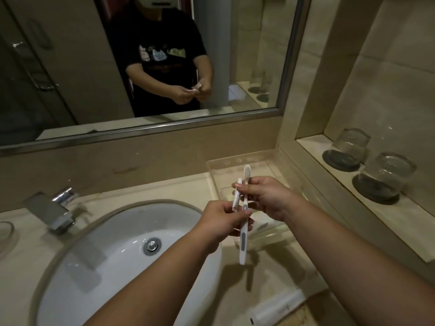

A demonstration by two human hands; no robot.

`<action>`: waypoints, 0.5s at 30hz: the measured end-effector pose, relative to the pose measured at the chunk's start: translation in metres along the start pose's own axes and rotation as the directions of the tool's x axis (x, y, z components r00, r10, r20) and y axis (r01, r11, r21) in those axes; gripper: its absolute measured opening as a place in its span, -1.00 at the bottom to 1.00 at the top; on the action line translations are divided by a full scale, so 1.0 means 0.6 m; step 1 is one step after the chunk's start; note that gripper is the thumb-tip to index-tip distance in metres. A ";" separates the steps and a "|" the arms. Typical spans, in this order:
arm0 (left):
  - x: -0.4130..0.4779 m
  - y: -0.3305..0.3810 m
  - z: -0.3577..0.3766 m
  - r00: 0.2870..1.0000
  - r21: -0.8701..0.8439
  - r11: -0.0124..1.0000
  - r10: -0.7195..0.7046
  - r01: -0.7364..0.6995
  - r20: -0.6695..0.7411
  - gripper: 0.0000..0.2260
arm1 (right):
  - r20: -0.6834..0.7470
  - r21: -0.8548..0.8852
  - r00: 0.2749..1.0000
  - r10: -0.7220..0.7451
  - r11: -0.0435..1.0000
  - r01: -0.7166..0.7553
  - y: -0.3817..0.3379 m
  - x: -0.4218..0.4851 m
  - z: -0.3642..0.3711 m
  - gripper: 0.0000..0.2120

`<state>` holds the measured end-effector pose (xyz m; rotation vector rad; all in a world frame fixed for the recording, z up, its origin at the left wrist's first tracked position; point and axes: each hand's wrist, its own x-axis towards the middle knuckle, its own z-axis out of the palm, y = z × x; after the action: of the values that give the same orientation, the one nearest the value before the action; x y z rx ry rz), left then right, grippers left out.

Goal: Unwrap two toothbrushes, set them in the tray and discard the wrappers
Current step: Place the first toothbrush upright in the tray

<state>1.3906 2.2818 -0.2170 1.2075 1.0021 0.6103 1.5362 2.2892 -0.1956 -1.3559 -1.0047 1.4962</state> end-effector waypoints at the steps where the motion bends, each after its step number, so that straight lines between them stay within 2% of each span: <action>1: 0.002 0.001 -0.003 1.000 0.002 1.000 0.000 0.000 -0.010 -0.91 | -0.011 0.036 1.000 -0.014 0.999 0.014 -0.004 0.005 0.005 -0.95; 6: 0.013 0.004 -0.010 0.999 0.000 1.000 -0.022 0.022 -0.033 -0.90 | -0.070 0.124 0.996 -0.061 0.990 0.069 -0.046 0.034 0.014 -0.88; 10: 0.031 -0.002 -0.016 0.999 0.064 0.997 -0.040 0.042 -0.032 -0.90 | -0.197 0.269 0.980 -0.021 0.960 0.075 -0.087 0.065 0.006 -0.91; 15: 0.076 -0.007 -0.040 0.971 -0.054 0.994 -0.106 0.097 -0.216 -0.89 | -0.383 0.419 0.922 0.050 0.899 0.125 -0.090 0.098 -0.036 -0.92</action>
<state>1.3899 2.3303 -0.2358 1.0593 1.2224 0.6909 1.5593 2.3623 -0.1640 -1.2234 -0.4064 1.2578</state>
